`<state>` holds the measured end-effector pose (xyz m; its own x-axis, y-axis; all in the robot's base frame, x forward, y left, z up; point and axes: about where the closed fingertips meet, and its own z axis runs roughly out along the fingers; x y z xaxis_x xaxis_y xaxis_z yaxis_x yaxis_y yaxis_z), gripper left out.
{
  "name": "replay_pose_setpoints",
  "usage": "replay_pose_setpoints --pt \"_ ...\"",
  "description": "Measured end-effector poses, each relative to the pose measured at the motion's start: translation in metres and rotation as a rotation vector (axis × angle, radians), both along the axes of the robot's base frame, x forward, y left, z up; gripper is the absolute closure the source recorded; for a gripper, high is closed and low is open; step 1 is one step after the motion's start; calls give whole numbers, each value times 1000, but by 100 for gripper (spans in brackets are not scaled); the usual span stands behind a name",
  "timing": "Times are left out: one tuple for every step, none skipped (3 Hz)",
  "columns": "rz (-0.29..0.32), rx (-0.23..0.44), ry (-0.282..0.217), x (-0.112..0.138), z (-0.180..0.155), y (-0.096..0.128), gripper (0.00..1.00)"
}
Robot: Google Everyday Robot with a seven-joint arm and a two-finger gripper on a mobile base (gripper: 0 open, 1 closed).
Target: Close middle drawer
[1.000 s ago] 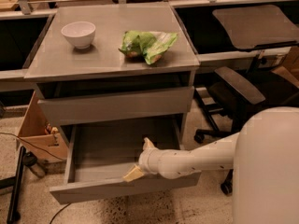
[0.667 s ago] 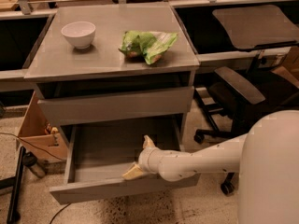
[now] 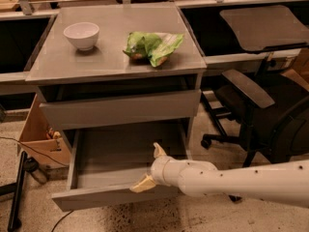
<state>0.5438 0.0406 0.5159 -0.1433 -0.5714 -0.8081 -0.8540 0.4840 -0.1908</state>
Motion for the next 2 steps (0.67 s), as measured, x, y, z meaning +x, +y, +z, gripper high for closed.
replay_pose_setpoints --pt "50 -1 53 -45 4 -10 0" --pt "52 -2 140 -80 -2 -39 0"
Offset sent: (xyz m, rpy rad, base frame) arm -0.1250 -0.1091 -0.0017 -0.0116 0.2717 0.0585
